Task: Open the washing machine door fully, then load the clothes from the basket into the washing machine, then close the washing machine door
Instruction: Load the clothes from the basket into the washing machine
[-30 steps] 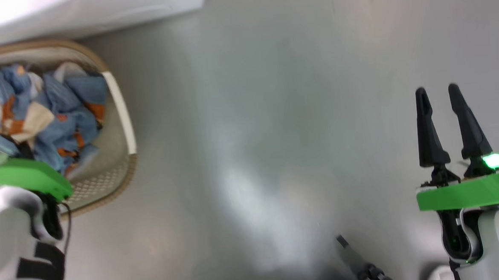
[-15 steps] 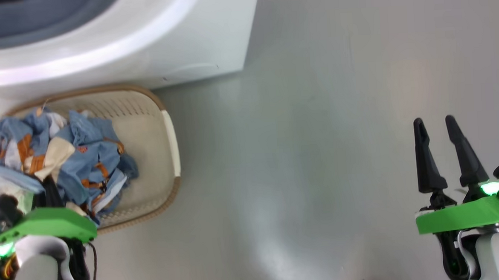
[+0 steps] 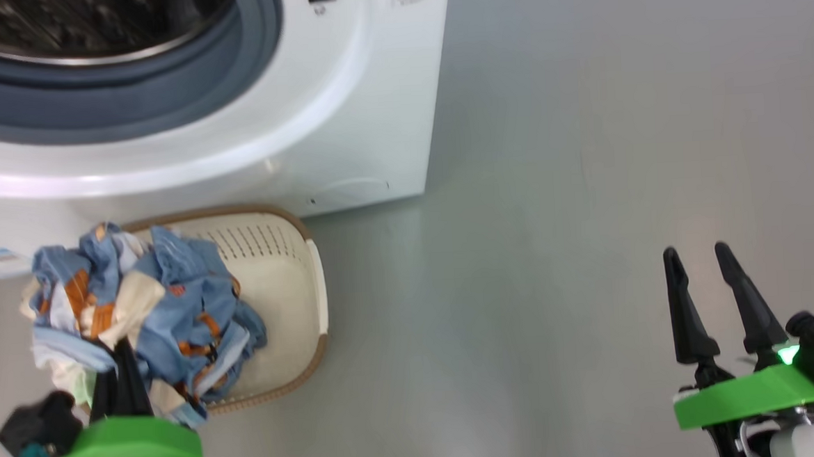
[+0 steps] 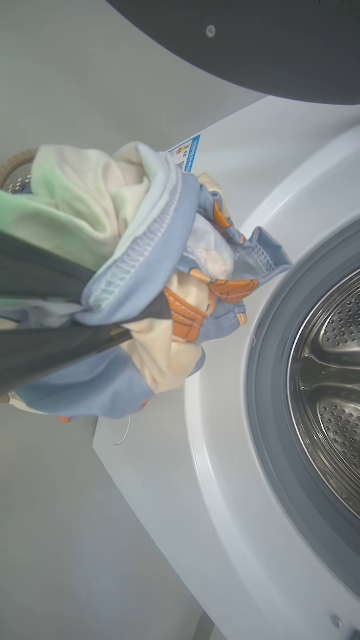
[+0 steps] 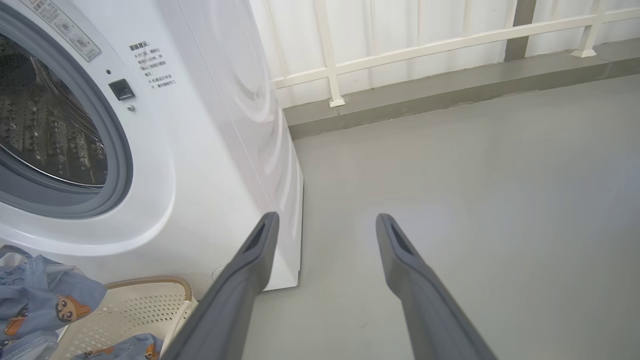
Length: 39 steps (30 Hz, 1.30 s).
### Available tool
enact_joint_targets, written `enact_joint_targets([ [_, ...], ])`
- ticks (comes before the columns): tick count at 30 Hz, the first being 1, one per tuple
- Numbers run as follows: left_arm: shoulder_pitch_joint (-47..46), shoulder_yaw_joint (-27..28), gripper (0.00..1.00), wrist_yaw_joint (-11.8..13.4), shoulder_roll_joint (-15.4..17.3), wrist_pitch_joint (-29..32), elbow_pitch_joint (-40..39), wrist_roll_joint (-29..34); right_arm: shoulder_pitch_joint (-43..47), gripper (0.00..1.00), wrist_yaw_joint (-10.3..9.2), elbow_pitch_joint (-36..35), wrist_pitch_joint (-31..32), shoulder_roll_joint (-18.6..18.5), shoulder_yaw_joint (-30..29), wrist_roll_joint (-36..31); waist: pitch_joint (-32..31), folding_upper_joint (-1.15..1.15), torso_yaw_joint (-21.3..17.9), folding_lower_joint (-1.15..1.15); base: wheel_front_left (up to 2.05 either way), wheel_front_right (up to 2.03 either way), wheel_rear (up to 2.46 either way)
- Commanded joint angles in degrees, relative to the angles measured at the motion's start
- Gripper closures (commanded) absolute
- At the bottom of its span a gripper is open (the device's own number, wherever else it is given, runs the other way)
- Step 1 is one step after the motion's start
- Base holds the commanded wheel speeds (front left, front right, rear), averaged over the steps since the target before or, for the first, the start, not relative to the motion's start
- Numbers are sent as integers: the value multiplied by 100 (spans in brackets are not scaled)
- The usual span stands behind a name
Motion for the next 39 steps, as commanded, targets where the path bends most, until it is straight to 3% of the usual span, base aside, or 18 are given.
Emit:
enact_joint_targets([
  [1,273,147,100,24,69,-59,-415,146,177,0,9,-143,-27,-59,116,-117,-451,0,93,0,0,0,0],
  [11,974,108,100,-225,-6,-59,-1059,389,490,0,9,-243,-27,-108,82,-373,-1108,0,147,0,0,0,0],
  [24,1679,-126,100,-205,-18,-60,-1767,312,846,0,9,-300,-27,-185,142,-645,-1753,0,283,0,0,0,0],
  [39,1877,-173,100,-275,-19,-60,-1899,366,841,0,9,-240,-27,-175,310,-695,-2036,0,329,0,0,0,0],
])
